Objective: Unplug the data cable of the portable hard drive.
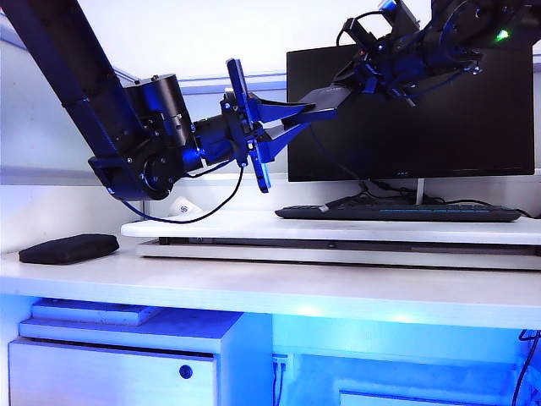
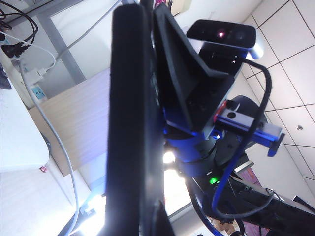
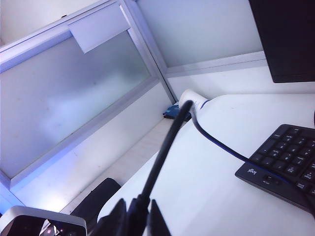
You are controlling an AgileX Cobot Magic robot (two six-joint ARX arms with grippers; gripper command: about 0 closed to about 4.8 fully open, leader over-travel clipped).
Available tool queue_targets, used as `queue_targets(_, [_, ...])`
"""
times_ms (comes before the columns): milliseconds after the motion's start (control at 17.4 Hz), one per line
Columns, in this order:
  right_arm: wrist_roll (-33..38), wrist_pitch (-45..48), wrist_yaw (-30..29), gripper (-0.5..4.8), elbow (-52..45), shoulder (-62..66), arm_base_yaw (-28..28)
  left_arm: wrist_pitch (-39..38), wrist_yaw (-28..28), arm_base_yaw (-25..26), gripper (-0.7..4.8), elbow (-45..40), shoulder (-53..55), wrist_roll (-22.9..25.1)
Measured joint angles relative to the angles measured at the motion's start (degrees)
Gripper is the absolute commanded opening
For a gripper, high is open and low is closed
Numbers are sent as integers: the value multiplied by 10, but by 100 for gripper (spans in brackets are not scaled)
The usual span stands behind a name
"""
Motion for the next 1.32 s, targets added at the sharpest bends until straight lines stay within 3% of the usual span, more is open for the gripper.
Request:
queue_targets(631, [7,-32,-20,-5,24,2,-26,-10,9,-4,-6,6,-1,-4])
queue_targets(689, [-5,-3,81,-5,48,3,-64,13,118,-1,-6,-6,1,14])
queue_targets(803, [-2,14,119,-5,50,-7,-94,14,133,-3,-6,-6,3,16])
queue_targets(976, [0,-6,87,-5,55,-2,-68,12,137,-5,-6,-5,3,17])
queue_targets(1148, [1,-36,77,-5,55,-1,-91,15,137,-4,-6,-5,3,18])
queue_targets(1320, [-5,-45,57,-5,54,-1,-77,13,132,-2,-6,-5,3,18])
